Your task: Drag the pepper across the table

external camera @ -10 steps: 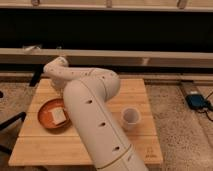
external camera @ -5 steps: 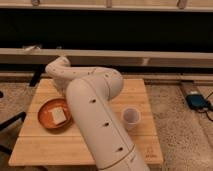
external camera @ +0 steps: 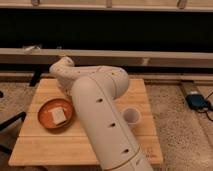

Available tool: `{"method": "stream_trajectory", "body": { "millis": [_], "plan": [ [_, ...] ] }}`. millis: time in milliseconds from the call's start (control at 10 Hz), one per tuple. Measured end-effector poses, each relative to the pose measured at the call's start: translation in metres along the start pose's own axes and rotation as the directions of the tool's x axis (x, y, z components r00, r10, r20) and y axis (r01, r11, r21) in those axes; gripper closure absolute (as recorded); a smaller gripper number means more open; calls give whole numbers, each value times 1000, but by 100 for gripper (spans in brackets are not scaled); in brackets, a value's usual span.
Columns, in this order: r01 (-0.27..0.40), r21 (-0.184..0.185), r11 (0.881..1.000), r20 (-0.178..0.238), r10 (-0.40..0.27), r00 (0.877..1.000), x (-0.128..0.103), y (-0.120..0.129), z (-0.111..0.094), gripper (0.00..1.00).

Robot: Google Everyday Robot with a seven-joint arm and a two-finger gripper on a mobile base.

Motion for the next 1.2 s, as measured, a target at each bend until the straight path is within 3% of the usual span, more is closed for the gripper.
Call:
{"method": "stream_trajectory", "body": {
  "millis": [700,1200],
  "plan": [
    [10,-21,1000,38,-9,999,-25,13,-4,100],
    [16,-38,999,63,-13,998,-56,22,-16,100]
  ]
}}
